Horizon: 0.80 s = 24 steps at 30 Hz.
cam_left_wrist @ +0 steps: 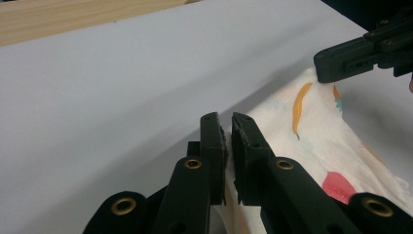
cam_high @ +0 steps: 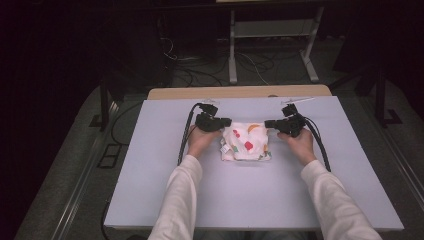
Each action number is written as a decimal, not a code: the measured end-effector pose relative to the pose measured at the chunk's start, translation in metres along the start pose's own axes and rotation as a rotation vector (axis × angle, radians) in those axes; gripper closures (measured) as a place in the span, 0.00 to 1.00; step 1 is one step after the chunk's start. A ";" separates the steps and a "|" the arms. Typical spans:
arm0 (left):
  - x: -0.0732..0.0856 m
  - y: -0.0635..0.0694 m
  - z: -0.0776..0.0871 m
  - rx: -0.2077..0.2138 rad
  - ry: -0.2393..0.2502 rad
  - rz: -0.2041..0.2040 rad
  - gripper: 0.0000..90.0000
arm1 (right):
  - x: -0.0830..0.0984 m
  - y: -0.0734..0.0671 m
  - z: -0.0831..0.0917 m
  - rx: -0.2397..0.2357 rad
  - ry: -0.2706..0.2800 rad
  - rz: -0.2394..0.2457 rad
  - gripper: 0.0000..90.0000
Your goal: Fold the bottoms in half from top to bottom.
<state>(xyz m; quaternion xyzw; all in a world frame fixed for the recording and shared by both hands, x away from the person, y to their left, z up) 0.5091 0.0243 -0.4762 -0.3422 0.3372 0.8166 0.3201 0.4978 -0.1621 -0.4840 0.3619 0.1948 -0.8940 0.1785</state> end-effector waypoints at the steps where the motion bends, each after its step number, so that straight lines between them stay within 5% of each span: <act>1: 0.001 -0.001 -0.001 -0.006 -0.003 0.000 0.92 | 0.000 0.000 -0.002 0.000 -0.001 -0.002 0.97; 24: 0.012 -0.016 -0.009 -0.011 0.002 0.061 0.91 | -0.001 0.002 -0.019 -0.022 0.010 -0.016 0.96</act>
Point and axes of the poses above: each handheld gripper's, and its own axes: z roughly backward along the jaws, x roughly out of its underside, y roughly to its right, the point moved 9 cm from there along -z, roughly forward along the jaws, and after that the axes turned 8 degrees about x, right-handed, at the moved point
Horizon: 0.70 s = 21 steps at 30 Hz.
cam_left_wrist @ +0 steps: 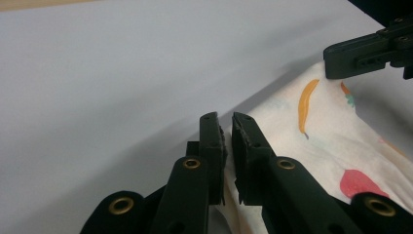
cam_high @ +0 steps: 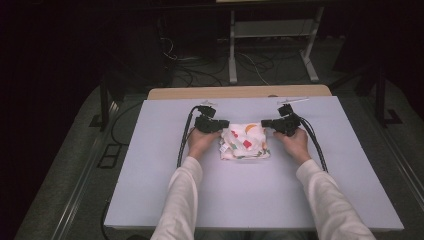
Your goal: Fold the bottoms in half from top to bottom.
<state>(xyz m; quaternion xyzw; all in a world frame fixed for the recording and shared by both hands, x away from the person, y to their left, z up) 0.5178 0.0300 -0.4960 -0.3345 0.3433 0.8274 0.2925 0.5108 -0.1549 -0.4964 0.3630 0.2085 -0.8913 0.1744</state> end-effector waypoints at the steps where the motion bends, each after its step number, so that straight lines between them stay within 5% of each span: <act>1: 0.000 0.000 0.000 0.000 0.003 -0.001 0.91 | 0.000 0.000 0.000 -0.007 -0.001 0.000 0.95; 5: 0.001 0.002 0.001 0.008 0.003 0.007 0.87 | 0.002 -0.001 0.002 -0.036 0.005 0.008 0.88; 9: 0.001 0.003 0.005 -0.018 0.009 -0.011 0.69 | 0.002 -0.003 0.004 -0.043 0.008 0.019 0.78; 21: 0.004 0.006 0.022 -0.013 0.003 -0.007 0.26 | -0.001 -0.006 0.014 -0.018 0.023 0.028 0.28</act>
Point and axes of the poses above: each handheld gripper's, and its own axes: z roughly backward along the jaws, x roughly out of its underside, y roughly to its right, the point moved 9 cm from there along -z, roughly forward along the jaws, and after that the axes turned 8 degrees about x, right-handed, at the moved point
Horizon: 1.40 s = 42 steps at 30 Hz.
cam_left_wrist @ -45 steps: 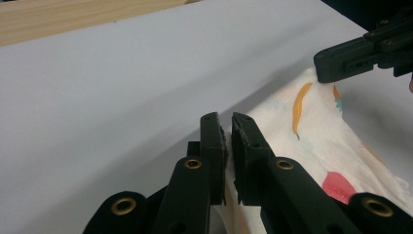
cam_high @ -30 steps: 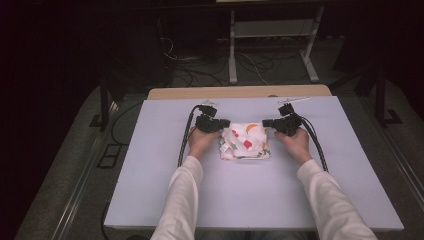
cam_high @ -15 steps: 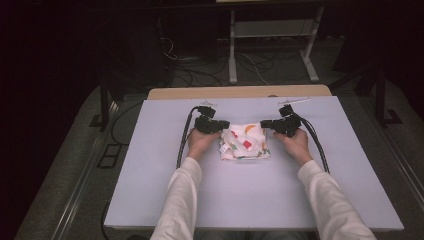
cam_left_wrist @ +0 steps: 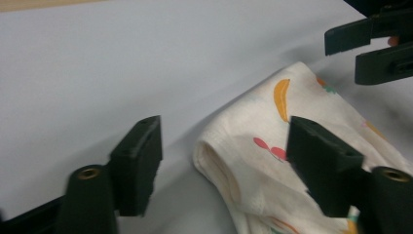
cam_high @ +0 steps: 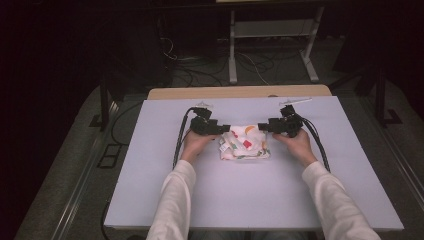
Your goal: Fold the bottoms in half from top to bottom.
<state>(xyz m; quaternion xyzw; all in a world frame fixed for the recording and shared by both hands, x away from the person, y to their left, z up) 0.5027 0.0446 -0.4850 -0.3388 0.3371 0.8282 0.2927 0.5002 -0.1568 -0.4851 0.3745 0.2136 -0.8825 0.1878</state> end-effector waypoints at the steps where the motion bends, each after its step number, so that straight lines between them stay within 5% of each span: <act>1: 0.000 0.001 0.002 0.005 0.002 0.003 0.23 | -0.001 0.000 0.001 0.007 0.002 0.001 0.23; 8: -0.001 0.007 0.014 -0.014 -0.029 -0.021 0.00 | -0.004 -0.001 0.018 0.010 -0.010 0.024 0.00; 29: -0.003 0.028 0.062 -0.048 0.010 -0.089 0.00 | 0.001 -0.006 0.072 -0.001 0.024 0.052 0.00; 42: 0.019 0.027 0.087 -0.074 0.015 -0.098 0.00 | 0.025 -0.003 0.098 0.004 0.039 0.056 0.00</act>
Point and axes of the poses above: each handheld gripper's, and its own axes: z roughly backward along the jaws, x roughly out of its underside, y roughly to its right, the point moved 9 cm from there along -z, roughly forward along the jaws, and after that the axes turned 8 degrees about x, right-handed, at the moved point
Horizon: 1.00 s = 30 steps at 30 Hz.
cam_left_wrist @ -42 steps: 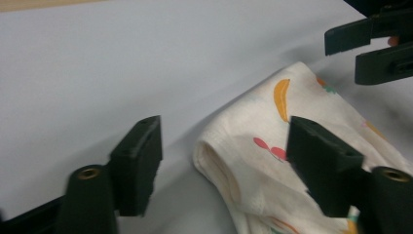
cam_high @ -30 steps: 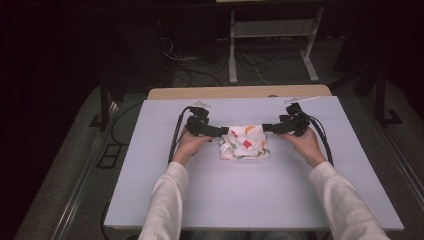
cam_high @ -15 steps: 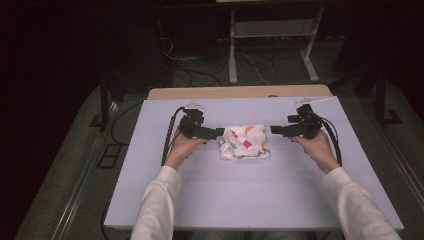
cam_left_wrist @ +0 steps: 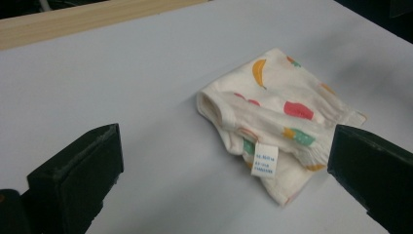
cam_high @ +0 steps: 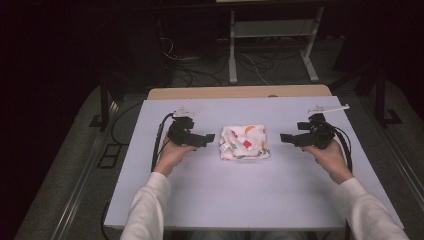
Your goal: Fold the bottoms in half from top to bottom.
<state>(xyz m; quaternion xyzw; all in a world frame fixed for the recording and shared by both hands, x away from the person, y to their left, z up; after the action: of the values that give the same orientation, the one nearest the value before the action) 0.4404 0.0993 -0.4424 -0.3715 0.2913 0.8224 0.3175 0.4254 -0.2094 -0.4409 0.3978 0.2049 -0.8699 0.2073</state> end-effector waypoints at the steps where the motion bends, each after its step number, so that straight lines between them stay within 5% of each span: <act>1: 0.001 0.001 0.002 -0.001 0.001 -0.003 0.00 | 0.002 0.000 0.001 0.002 0.000 0.001 0.00; 22: 0.030 0.024 0.029 0.010 0.030 -0.064 0.00 | 0.044 -0.011 0.023 0.001 0.018 0.001 0.00; 30: 0.046 0.020 0.039 -0.016 0.056 -0.043 0.00 | 0.059 -0.016 0.033 0.001 0.032 0.001 0.00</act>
<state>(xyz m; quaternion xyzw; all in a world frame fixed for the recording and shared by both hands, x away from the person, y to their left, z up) 0.3851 0.1285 -0.4523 -0.4033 0.2854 0.8068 0.3240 0.3616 -0.2248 -0.4637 0.4120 0.2077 -0.8633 0.2045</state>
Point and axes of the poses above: each handheld gripper's, and its own axes: z roughly backward along the jaws, x roughly out of its underside, y roughly to its right, the point moved 9 cm from there along -z, roughly forward along the jaws, and after that the axes turned 8 degrees about x, right-handed, at the moved point
